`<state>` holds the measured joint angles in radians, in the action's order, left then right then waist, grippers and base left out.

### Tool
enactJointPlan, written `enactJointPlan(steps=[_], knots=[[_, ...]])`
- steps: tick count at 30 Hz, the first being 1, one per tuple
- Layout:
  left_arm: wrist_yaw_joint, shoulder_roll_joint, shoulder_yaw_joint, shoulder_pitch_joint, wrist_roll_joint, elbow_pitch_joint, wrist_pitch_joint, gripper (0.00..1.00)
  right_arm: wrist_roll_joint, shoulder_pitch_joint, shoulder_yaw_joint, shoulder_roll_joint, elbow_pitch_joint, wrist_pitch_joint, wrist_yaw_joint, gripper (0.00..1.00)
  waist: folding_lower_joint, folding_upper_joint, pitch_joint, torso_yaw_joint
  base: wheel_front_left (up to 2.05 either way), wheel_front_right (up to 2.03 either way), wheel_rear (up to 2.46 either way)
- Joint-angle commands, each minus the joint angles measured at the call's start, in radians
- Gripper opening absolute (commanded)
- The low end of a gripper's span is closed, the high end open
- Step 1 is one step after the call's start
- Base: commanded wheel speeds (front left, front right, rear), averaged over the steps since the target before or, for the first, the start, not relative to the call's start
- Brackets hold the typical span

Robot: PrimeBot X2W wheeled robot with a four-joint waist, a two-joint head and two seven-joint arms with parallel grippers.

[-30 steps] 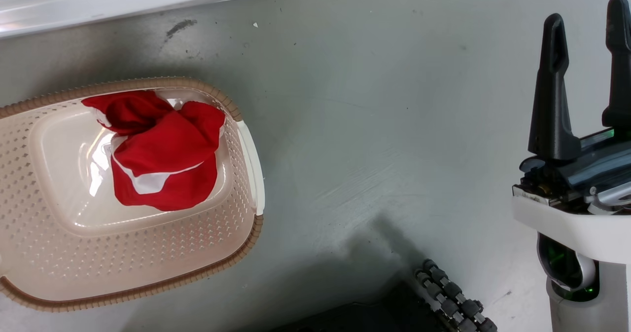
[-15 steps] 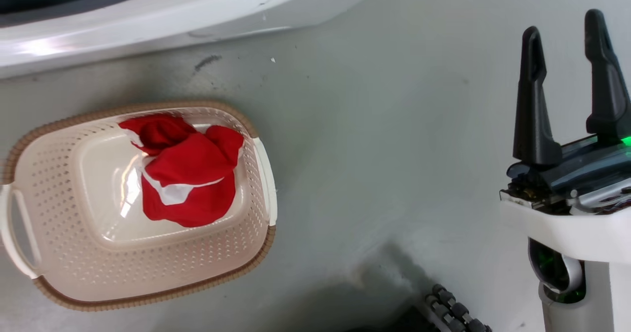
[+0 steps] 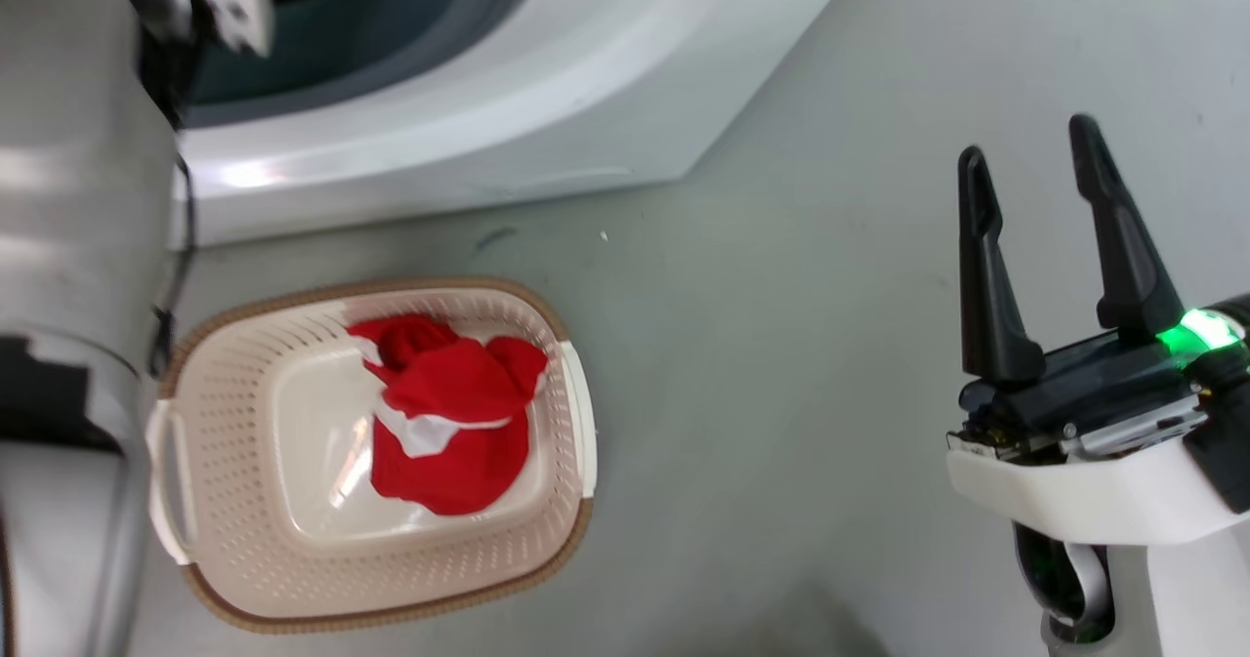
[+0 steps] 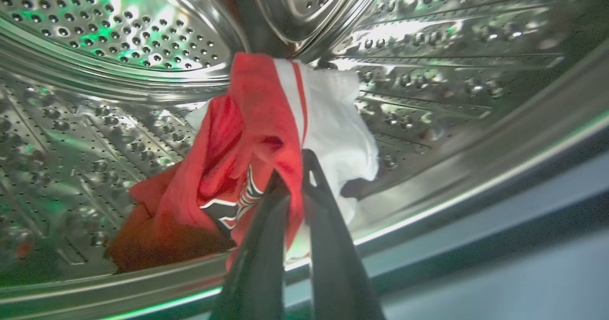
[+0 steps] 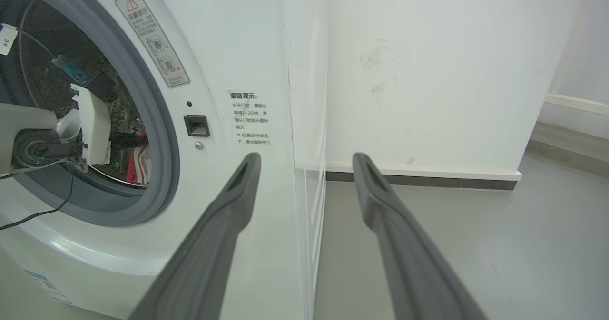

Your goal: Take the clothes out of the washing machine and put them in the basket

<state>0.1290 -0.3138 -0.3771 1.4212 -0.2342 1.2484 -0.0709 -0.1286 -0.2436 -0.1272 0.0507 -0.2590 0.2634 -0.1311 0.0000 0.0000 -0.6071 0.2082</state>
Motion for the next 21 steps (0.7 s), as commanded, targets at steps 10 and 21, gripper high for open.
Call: enactJointPlan(steps=[10, 21], knots=[[0.000, 0.011, -0.125, -0.307, -0.173, -0.121, -0.131, 0.00, 0.032, 0.110, -0.003, -0.001, 0.043, 0.002, 0.001, 1.00, 0.0000, 0.0000, 0.246, -0.054, 0.00, 0.00, 0.00], [-0.007, -0.002, -0.175, -0.567, -0.234, -0.316, -0.190, 0.00, 0.063, 0.207, -0.010, -0.001, 0.064, 0.002, 0.001, 1.00, 0.0000, 0.0000, 0.404, -0.105, 0.00, 0.00, 0.00]])
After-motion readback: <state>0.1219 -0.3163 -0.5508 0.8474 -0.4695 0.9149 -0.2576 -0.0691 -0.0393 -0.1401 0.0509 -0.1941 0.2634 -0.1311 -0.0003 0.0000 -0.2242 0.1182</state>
